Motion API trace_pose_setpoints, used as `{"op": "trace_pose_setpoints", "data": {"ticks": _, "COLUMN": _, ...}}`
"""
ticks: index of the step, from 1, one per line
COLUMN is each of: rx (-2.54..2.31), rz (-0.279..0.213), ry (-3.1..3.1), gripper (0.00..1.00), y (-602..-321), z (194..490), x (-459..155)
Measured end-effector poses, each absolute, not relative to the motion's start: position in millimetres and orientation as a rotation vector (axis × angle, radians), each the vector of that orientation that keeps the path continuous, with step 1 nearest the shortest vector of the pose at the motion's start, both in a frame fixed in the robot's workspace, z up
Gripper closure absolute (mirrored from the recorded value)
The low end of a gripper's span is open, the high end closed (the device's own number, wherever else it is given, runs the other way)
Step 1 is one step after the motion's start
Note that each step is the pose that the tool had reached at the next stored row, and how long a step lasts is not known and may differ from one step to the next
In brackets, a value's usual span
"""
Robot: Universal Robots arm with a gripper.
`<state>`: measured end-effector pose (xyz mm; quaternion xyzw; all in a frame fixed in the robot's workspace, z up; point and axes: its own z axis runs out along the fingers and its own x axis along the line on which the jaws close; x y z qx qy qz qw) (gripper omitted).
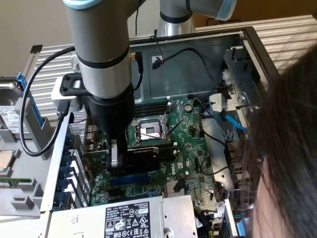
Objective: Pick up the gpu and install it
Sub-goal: 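Insert the gpu into the slot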
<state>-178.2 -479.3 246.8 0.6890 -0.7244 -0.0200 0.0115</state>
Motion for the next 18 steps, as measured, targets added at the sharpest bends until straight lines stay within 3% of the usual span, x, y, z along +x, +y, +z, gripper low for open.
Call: {"op": "trace_pose_setpoints", "data": {"ticks": 18, "rx": 2.151, "rz": -0.013, "ry": -2.204, "gripper": 0.71, "y": -479, "z": 265, "x": -161}}
